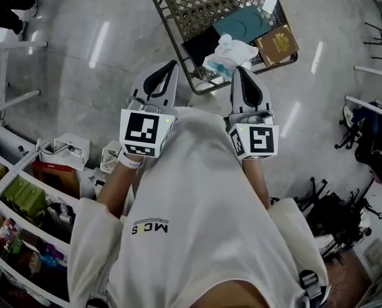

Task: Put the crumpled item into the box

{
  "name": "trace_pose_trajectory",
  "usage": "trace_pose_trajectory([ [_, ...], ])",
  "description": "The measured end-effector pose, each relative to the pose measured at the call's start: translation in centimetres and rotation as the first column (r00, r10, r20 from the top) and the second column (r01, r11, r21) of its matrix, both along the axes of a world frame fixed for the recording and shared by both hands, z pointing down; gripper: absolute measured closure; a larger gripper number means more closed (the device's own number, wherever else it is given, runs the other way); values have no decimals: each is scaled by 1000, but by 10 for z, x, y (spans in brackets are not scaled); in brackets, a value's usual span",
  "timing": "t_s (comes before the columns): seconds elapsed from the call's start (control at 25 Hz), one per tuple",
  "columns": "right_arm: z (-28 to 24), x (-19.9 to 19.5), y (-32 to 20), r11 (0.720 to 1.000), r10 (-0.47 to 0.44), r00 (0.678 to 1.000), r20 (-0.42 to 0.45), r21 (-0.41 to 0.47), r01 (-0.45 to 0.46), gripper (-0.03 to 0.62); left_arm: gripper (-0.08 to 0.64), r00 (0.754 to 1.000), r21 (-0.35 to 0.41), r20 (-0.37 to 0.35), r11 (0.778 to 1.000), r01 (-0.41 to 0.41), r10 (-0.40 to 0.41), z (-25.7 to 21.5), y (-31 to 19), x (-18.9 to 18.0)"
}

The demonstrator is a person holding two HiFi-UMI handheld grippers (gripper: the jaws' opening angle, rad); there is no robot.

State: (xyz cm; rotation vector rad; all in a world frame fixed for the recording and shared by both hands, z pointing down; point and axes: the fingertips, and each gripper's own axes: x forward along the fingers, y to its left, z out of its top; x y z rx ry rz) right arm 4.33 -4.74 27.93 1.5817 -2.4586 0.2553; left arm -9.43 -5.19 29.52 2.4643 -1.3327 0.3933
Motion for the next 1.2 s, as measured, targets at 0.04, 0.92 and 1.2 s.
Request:
trace_pose_trajectory([
  [0.04,2,3,-4,1000,-15,1000,1,-12,15,578,540,1000,-12,-6,1000,18,-18,2,0,5],
  [0.92,92,8,-53,978,-31,999,39,-206,39,578,540,996,-94,-24,992,85,-88,51,-38,18],
  [1.2,151,9,-67,958,-16,1000,24,-284,22,578,540,998,-128,11,990,60,-59,86,-43,26],
])
